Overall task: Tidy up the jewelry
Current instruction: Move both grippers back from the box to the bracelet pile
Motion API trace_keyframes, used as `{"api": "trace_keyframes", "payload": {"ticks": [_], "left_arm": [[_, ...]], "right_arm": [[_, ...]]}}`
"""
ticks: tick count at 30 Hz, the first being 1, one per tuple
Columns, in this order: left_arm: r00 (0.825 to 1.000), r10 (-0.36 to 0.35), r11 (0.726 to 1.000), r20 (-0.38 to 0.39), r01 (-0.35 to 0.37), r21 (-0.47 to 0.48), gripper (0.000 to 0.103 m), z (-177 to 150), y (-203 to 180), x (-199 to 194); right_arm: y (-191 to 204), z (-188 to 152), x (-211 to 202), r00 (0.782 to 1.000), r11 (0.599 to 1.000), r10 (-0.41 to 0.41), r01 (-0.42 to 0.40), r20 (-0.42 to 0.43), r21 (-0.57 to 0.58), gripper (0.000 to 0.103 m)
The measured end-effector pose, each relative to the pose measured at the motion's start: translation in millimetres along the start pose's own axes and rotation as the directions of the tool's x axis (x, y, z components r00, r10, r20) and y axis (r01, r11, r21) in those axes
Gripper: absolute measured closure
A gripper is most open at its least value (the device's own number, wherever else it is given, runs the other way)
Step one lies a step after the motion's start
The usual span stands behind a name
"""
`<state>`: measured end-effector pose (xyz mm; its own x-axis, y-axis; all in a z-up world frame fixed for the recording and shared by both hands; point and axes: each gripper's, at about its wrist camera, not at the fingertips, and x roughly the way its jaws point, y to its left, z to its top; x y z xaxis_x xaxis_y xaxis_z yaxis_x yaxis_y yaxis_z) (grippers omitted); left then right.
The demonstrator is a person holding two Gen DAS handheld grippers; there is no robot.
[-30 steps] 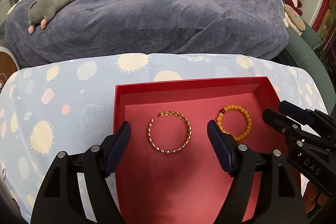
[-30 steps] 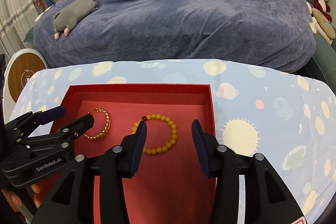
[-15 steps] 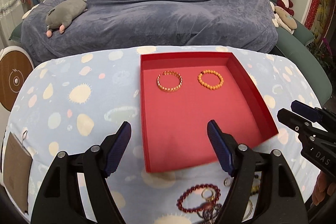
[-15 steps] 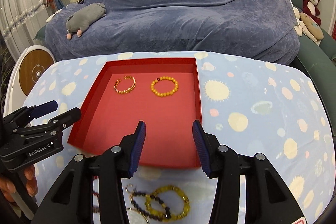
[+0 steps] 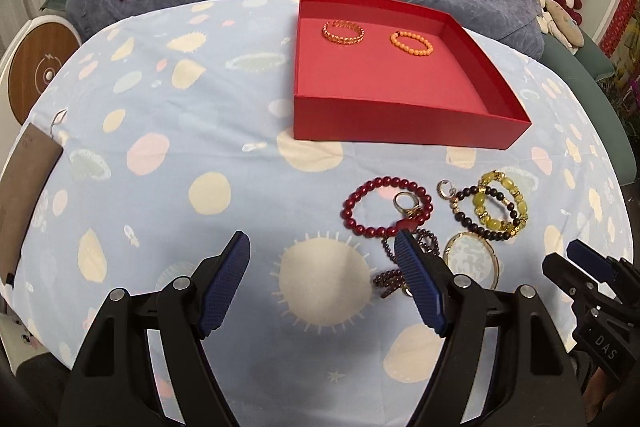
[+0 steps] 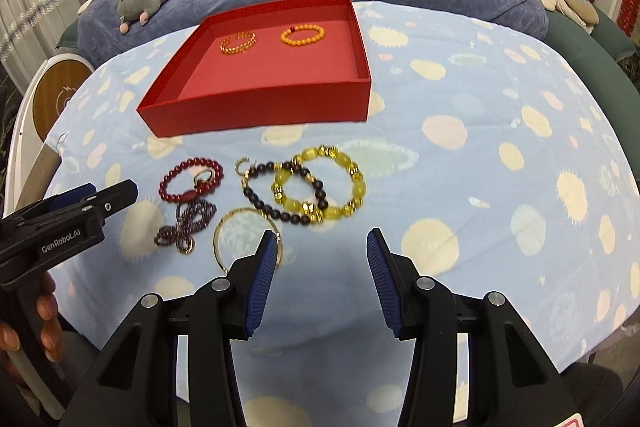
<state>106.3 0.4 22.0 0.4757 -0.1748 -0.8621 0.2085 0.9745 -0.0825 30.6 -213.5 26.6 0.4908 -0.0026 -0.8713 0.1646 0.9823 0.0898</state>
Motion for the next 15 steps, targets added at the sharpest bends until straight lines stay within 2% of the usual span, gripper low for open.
{"api": "trace_keyframes", "payload": {"ticks": [6, 10, 15], "left_arm": [[1.000, 0.014, 1.000, -0.011, -0.014, 0.009, 0.036, 3.0, -0.8, 14.5], [0.999, 0.013, 1.000, -0.031, -0.013, 0.006, 0.041, 11.8, -3.0, 31.3], [0.998, 0.020, 0.999, -0.061, -0.017, 0.047, 0.048, 13.3, -11.6, 48.4]], "right_arm": [[-5.8, -3.5, 4.3, 1.000, 1.000, -0.009, 0.009, -0.007, 0.014, 0.057], [-10.0, 6.8, 10.3, 1.000, 1.000, -0.017, 0.017, 0.000, 0.024, 0.057], [-19.7, 24.5, 22.7, 0.999, 0.998, -0.037, 0.037, 0.004, 0.042, 0.057]]}}
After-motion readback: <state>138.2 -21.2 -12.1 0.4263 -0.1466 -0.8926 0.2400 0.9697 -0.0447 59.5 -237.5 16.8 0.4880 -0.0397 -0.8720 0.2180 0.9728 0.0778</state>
